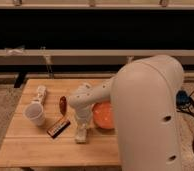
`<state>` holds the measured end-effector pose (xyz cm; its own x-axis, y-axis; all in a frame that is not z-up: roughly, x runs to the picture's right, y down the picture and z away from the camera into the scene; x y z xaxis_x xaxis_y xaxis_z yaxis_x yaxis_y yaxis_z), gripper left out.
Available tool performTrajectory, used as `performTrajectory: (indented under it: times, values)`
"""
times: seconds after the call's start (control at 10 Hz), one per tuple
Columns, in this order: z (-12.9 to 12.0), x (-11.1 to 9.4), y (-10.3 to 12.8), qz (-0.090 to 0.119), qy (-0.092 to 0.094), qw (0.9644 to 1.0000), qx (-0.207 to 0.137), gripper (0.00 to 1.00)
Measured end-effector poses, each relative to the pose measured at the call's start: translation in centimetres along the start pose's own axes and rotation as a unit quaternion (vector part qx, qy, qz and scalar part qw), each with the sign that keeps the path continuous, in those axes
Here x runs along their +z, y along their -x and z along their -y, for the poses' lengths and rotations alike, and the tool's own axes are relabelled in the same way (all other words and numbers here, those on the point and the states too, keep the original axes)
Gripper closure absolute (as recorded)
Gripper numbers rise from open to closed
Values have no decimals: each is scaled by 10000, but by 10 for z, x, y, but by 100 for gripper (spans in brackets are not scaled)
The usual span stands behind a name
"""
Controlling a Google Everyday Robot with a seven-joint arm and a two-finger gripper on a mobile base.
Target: Wipe the white sponge on the table
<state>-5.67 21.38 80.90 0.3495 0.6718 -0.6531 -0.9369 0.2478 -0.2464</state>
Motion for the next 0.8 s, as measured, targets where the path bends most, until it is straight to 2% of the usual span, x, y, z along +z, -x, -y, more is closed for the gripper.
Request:
performTrajectory:
  times: [0.2,0.5,0.8]
  values:
    - [-4,-5,5,90,8,10000,-36,100]
    - [-25,-8,18,183,-5,9995,-277,100]
    - [-46,-6,22,156,-81,9982,-570,100]
